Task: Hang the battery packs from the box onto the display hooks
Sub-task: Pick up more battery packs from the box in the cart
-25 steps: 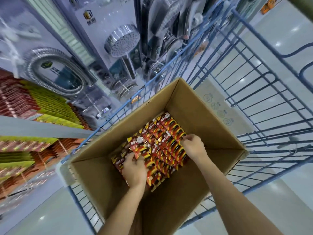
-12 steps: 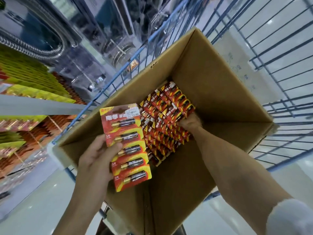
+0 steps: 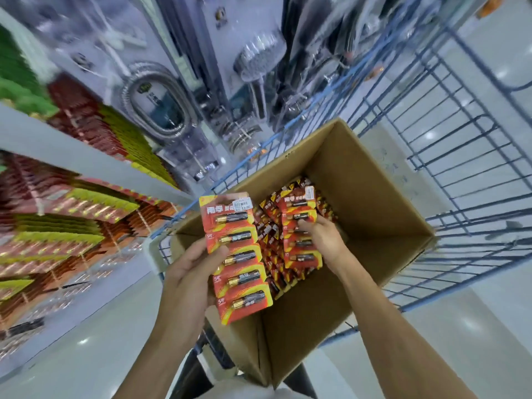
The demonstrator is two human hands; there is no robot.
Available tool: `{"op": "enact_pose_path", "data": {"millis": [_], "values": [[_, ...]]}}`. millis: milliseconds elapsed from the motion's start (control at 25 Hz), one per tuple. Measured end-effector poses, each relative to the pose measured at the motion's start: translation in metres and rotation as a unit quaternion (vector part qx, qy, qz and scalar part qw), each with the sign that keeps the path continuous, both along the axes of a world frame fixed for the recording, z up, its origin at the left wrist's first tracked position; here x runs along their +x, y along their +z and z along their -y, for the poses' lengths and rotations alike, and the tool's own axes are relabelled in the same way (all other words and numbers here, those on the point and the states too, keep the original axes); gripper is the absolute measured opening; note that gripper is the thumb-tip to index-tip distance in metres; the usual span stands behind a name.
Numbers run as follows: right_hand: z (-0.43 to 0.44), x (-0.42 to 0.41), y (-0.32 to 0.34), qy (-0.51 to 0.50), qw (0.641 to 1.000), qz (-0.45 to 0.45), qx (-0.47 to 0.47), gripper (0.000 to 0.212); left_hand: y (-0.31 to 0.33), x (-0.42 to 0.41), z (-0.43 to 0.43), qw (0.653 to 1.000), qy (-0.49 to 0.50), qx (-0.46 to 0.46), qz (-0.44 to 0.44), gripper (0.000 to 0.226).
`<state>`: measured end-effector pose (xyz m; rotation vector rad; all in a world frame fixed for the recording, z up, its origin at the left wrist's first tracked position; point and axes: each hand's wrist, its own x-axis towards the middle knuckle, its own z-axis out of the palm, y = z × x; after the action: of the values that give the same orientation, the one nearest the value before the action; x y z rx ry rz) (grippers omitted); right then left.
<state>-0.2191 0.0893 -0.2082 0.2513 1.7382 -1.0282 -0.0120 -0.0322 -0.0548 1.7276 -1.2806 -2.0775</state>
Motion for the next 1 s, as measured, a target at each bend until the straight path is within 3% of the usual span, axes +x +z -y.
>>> {"op": "enact_pose_path", "data": {"millis": [160,400,720,840,1000], "values": [[-0.007,0.027,0.119,0.013,0.988,-0.015,-0.156,0.032,0.043,0.029,0.005,0.999,0.018,-0.017,-0.048,0.024],[0.008,0.083,0.244,0.048,0.962,-0.032,-0.267,0.032,0.103,0.094,0.024,0.986,0.063,-0.08,-0.133,0.027],[0.089,0.253,0.312,0.139,0.922,-0.061,-0.357,0.041,0.149,0.291,0.062,0.939,0.223,-0.142,-0.218,0.042],[0.125,0.344,0.33,0.17,0.915,-0.077,-0.358,0.052,0.168,0.382,0.077,0.918,0.267,-0.167,-0.24,0.035],[0.169,0.459,0.352,0.233,0.896,-0.08,-0.37,0.034,0.194,0.5,0.087,0.891,0.324,-0.213,-0.235,0.029]]}}
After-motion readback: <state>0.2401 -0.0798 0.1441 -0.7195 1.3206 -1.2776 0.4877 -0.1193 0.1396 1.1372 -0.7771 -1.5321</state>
